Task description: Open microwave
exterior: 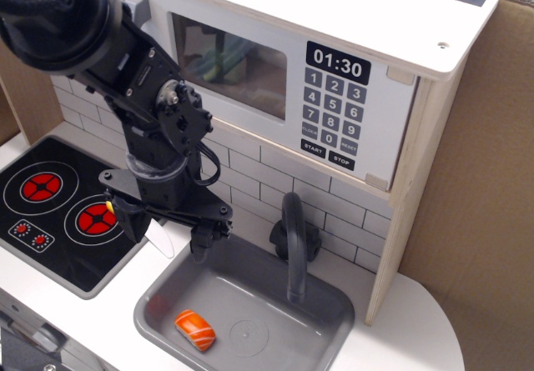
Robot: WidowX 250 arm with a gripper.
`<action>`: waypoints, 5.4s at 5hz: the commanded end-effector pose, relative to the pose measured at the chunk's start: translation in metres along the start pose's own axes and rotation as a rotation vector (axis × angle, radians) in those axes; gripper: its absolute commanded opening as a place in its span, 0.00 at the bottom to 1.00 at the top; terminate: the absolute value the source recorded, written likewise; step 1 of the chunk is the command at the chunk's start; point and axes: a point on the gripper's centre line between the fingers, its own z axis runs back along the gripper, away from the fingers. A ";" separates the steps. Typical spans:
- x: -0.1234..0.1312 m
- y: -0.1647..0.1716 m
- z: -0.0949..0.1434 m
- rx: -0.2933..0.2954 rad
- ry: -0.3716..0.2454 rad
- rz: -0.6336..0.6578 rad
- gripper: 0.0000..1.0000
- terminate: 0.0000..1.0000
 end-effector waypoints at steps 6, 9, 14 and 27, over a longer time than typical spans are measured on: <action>0.099 0.108 0.066 -0.022 -0.154 0.077 1.00 0.00; 0.127 0.092 0.069 -0.109 -0.257 -0.051 1.00 0.00; 0.139 0.083 0.067 -0.118 -0.315 -0.150 0.00 0.00; 0.113 0.170 0.075 0.093 -0.109 0.353 1.00 0.00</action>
